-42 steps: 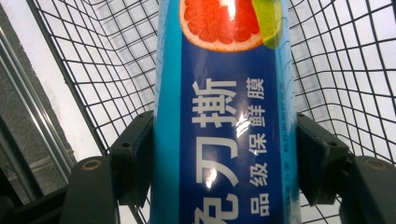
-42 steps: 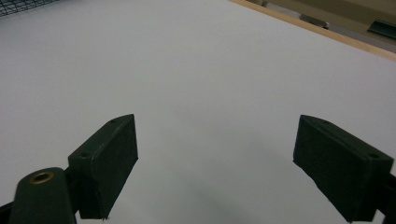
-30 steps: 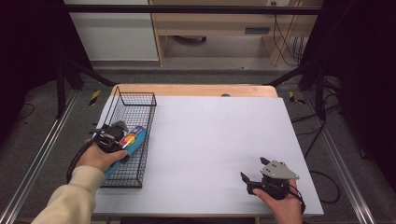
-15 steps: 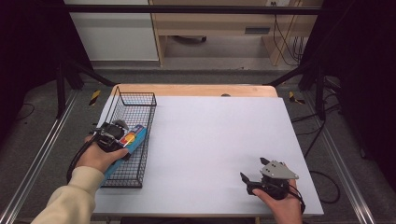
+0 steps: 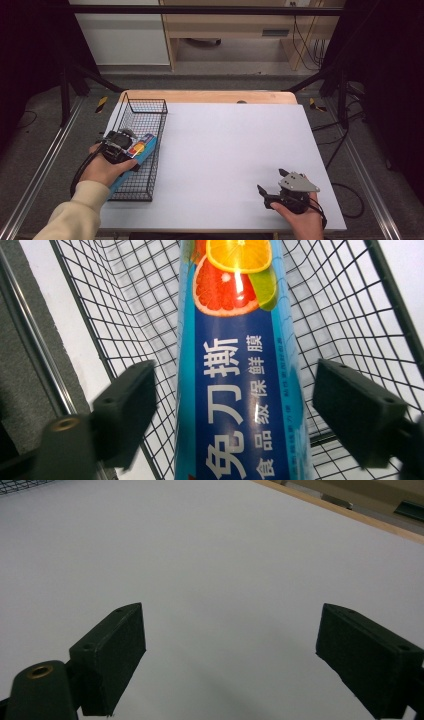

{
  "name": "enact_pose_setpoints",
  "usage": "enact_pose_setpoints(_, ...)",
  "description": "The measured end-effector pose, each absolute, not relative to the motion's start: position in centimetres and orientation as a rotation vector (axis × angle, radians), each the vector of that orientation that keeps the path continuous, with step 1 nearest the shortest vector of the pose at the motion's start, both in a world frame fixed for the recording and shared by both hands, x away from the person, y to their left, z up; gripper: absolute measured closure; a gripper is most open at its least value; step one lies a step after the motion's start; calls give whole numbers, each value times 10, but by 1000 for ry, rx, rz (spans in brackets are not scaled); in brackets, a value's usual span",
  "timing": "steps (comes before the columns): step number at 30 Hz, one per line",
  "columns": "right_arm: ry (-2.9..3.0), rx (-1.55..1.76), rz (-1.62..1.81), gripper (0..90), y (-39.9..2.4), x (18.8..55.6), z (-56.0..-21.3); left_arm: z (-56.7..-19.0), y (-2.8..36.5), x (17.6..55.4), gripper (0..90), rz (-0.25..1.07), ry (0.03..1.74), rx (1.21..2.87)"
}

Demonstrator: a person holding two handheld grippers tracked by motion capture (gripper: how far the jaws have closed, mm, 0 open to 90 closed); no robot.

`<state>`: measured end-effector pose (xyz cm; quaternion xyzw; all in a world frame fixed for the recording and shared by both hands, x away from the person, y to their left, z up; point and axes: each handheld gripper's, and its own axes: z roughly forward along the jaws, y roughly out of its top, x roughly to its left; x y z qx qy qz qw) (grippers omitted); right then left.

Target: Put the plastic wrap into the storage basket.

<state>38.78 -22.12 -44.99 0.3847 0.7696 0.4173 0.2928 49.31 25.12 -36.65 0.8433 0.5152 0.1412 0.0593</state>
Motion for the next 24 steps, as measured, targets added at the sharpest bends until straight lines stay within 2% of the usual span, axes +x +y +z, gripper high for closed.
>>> enact_pose_setpoints(8, 2043, 1033, 1103, 108, -222, 388, -450, -345, 244, 476, 88, 567, 1448, 2468)
enact_pose_setpoints(17, 2026, 1052, 1088, 78, -224, 390, -450, -329, 226, 456, 71, 603, 1269, 2241)
enact_pose_setpoints(24, 1998, 1088, 1062, 64, -229, 392, -451, -326, 201, 440, 64, 666, 1089, 2144)
